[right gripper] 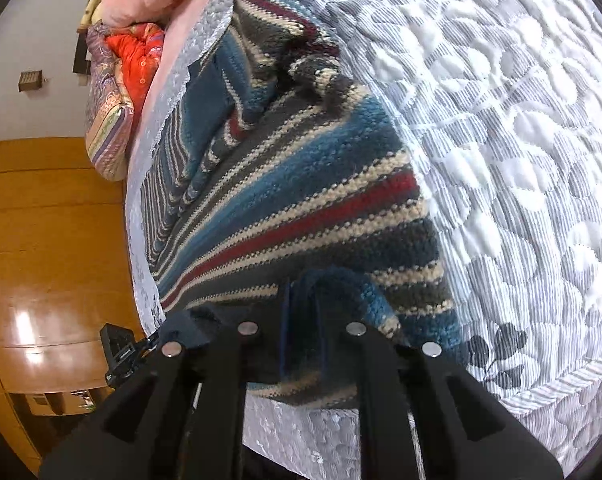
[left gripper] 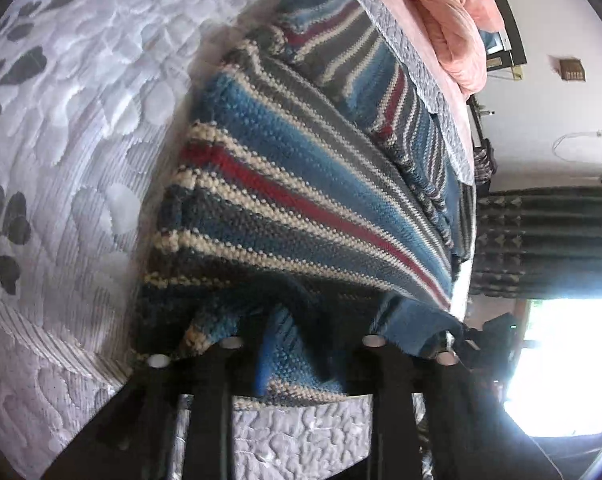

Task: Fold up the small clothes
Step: 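Carry the held hem with both tools toward the collar, folding the body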

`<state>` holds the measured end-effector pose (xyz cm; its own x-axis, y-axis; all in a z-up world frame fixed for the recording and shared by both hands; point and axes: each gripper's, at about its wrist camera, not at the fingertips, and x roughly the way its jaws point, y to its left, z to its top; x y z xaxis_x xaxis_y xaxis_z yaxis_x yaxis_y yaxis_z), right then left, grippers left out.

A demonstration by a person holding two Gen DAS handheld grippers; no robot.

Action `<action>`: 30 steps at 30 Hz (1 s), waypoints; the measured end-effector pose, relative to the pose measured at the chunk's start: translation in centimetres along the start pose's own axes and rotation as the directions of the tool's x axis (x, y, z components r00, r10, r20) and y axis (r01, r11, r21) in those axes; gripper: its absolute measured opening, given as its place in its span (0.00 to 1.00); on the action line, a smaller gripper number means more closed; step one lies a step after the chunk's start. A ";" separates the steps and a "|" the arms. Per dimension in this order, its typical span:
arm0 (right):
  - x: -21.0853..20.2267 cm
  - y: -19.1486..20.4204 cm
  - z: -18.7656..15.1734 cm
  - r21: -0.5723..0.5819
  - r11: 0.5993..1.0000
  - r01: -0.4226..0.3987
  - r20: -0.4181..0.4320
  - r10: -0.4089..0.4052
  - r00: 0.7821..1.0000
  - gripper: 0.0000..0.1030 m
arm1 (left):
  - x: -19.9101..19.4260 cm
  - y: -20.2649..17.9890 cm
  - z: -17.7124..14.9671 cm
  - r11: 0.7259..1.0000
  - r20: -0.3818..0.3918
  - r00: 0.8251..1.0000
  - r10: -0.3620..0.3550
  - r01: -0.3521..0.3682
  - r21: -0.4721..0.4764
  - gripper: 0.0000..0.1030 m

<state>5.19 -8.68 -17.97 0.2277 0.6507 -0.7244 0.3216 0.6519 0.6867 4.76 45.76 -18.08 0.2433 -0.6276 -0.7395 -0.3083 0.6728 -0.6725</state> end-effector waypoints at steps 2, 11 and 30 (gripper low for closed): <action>-0.6 0.0 0.1 -0.006 1.000 0.001 0.004 -0.001 1.000 0.16 | -1.0 0.5 0.0 0.999 0.007 0.999 -0.039 0.039 -0.020 0.51; -4.8 0.3 -0.3 -0.091 0.990 0.110 0.107 -0.101 0.989 0.44 | -5.3 1.5 -0.3 0.999 0.075 0.996 -0.049 0.049 0.003 0.59; 2.9 7.8 -1.9 -0.537 0.737 0.410 0.100 -0.427 0.899 0.53 | 5.1 -7.4 -0.1 0.720 0.095 0.899 0.427 -0.402 0.566 0.58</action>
<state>6.60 -0.93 -14.59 0.1589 0.2676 -0.9503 -0.1631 0.9565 0.2420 8.18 37.53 -16.84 0.1744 -0.2393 -0.9551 0.2006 0.9583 -0.2035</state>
